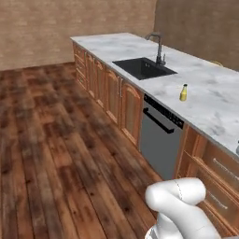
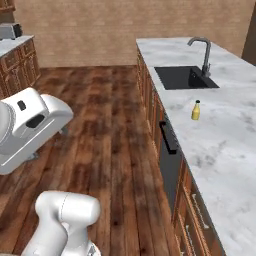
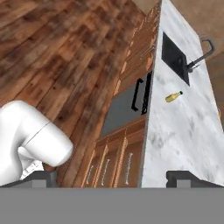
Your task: Place the mustard and mustard from the counter to the top shelf of the fridge. If the existing items in the fridge are on the top shelf, move them to other shelves.
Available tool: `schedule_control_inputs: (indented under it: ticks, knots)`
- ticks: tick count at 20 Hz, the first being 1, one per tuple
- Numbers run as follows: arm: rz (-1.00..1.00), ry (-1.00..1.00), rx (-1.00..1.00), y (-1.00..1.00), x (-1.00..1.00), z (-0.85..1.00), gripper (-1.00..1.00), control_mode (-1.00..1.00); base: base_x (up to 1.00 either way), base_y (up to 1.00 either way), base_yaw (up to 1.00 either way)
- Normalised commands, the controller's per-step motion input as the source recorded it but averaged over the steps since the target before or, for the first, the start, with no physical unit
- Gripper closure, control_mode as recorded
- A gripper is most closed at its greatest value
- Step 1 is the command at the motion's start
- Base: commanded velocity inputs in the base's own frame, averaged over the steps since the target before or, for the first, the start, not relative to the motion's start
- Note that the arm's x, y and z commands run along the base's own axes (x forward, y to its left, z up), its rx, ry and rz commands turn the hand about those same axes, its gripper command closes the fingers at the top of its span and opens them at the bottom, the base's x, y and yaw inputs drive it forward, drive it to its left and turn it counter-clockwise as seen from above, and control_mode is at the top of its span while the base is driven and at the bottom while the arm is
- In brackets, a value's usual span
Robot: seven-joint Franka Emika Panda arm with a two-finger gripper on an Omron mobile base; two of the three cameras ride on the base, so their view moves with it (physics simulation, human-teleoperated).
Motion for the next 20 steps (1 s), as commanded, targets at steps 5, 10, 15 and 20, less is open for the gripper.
schedule_control_inputs:
  ticks: [5,10,15,20]
  knots:
    - [0.00,0.00,0.00,0.00,0.00,0.00,-1.00,1.00,1.00,0.97,-0.56]
    - [0.00,0.00,0.00,0.00,0.00,0.00,-1.00,1.00,1.00,0.91,-0.59]
    - [0.00,0.00,0.00,0.00,0.00,0.00,-1.00,1.00,0.95,0.78,-0.59]
    - [0.00,0.00,0.00,0.00,0.00,0.00,-1.00,1.00,0.86,0.69,-0.59]
